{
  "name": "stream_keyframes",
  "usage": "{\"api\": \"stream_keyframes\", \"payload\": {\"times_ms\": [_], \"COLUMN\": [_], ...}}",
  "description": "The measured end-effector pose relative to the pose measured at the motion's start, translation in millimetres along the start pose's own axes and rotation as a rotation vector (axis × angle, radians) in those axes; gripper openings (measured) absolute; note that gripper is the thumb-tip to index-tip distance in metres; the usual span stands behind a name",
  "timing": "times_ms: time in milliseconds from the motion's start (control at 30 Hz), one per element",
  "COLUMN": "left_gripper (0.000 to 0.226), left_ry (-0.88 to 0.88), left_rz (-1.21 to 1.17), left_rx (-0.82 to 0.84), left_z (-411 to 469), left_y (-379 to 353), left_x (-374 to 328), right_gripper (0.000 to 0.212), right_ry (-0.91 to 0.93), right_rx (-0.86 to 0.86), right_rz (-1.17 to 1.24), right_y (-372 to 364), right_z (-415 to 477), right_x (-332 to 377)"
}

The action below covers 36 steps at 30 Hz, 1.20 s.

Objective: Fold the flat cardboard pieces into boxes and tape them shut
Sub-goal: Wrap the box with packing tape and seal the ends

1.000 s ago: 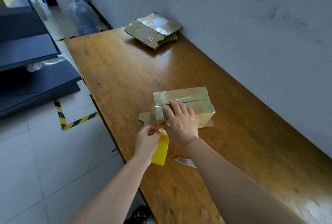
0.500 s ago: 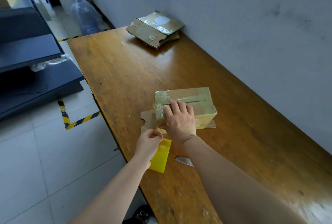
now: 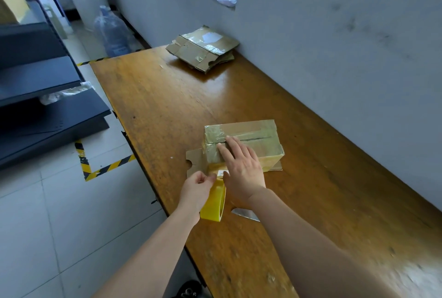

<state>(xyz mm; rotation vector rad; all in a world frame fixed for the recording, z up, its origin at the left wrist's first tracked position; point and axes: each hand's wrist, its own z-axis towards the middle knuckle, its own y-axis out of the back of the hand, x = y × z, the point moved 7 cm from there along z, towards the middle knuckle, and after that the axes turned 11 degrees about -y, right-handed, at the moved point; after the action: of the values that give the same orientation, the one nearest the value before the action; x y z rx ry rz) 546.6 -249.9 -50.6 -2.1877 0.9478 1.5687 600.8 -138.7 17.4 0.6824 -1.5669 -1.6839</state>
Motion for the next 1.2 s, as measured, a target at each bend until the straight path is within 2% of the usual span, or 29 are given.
{"api": "stream_keyframes", "payload": {"times_ms": [200,300,367,567,700,833,967,1033,1067,1200], "left_gripper": [0.018,0.028,0.027,0.032,0.037,0.038,0.037,0.015,0.011,0.013], "left_ry": [-0.071,-0.077,-0.120,-0.336,-0.611,-0.730,-0.672,-0.653,-0.645,-0.669], "left_rz": [0.127,0.098,0.125,0.364,0.685,0.915,0.849,0.734,0.685,0.569], "left_rx": [-0.013,0.018,0.035,0.145,0.154,0.309,0.445,0.368,0.273,-0.199], "left_z": [-4.9,-4.9,-6.3,-13.9,-32.6,-44.5,-43.0,-37.4,-32.3,-14.2], "left_y": [0.2,0.7,1.5,0.9,-1.8,-13.3,-14.9,-6.1,2.0,38.1], "left_x": [-2.0,1.0,0.8,0.6,3.6,25.0,32.4,12.9,0.7,-45.5], "right_gripper": [0.071,0.069,0.066,0.063,0.059,0.059,0.058,0.057,0.055,0.041], "right_ry": [-0.002,-0.006,-0.014,-0.025,-0.033,-0.043,-0.034,-0.032,-0.032,-0.017], "right_rx": [0.016,0.011,0.011,0.018,0.019,0.007,-0.023,-0.020,-0.019,-0.142], "right_rz": [0.030,0.036,0.051,0.096,0.112,0.107,0.108,0.121,0.126,0.135], "right_y": [5.3,6.5,6.9,8.5,12.0,13.1,16.0,18.2,19.6,29.6], "right_z": [-2.1,-4.0,-5.4,-9.0,-9.9,-15.6,-22.3,-25.8,-27.9,-41.1], "right_x": [-1.6,-1.7,-3.2,-8.3,-9.4,-9.3,-8.1,-7.4,-7.4,-8.2]}}
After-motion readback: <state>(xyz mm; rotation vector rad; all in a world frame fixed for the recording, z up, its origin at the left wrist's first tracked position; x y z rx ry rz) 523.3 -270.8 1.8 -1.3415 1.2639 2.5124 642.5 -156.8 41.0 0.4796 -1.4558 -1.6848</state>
